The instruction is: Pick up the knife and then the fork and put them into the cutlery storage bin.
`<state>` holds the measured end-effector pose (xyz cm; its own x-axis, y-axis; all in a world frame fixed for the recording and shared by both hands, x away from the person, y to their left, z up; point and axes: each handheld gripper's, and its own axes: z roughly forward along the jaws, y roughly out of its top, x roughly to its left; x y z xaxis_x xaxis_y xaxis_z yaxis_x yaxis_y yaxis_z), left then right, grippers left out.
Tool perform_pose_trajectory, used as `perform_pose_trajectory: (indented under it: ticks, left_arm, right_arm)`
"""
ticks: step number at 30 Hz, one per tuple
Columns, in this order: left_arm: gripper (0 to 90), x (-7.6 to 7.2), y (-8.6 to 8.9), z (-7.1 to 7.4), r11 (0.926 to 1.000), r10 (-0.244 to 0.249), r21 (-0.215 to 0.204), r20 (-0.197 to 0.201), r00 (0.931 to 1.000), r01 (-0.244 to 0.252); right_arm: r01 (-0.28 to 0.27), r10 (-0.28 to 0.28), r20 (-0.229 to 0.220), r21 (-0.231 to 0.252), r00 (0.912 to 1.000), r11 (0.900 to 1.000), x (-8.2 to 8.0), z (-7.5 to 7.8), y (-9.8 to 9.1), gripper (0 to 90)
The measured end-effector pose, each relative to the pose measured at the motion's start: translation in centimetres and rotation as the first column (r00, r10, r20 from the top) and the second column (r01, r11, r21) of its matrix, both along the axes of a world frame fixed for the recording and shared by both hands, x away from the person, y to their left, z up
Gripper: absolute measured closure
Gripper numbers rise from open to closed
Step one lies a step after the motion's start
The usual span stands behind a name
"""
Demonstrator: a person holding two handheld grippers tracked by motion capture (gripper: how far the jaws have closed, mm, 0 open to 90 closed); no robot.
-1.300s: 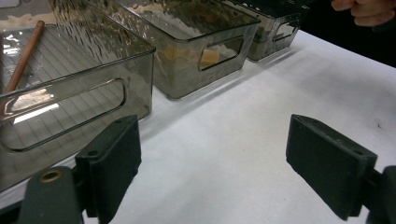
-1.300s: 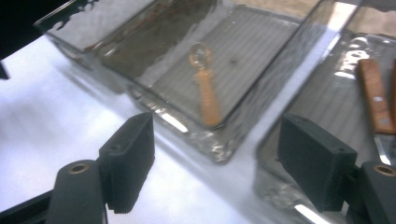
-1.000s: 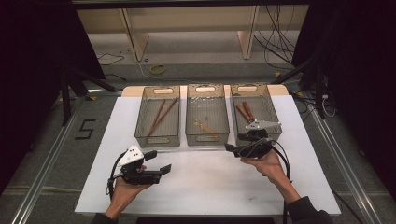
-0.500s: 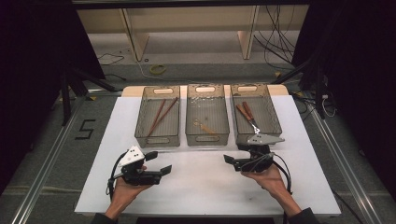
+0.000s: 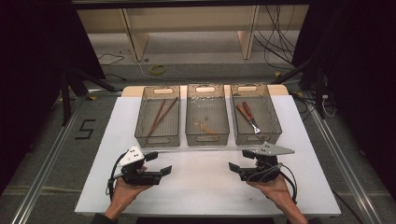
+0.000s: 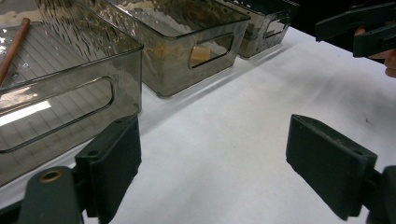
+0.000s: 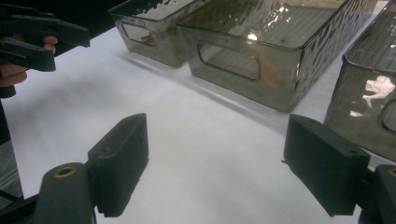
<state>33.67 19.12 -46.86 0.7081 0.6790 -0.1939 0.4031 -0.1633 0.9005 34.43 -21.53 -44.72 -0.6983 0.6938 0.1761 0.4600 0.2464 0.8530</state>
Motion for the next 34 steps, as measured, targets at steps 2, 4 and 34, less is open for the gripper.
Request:
perform_pose_trajectory:
  ticks: [2, 4, 34]
  left_arm:
    - [17.4, 0.0, 0.0, 0.0, 1.0, -0.005, 0.004, 0.001, 1.0, 0.005]
    - [17.5, 0.0, 0.0, 0.0, 1.0, -0.006, 0.006, 0.001, 1.0, 0.006]
    - [17.5, 0.1, -0.1, 0.0, 1.0, -0.006, 0.007, 0.0, 1.0, 0.006]
  right_arm:
    - [-0.003, 0.003, 0.003, 0.004, 1.0, 1.0, -0.2, -0.1, -0.1, 22.8]
    - [0.003, -0.003, 0.003, 0.005, 1.0, 1.0, -0.5, -0.3, -0.3, 22.7]
    - [0.012, -0.013, 0.012, 0.008, 0.9999, 0.9999, -1.5, -0.8, -0.9, 22.4]
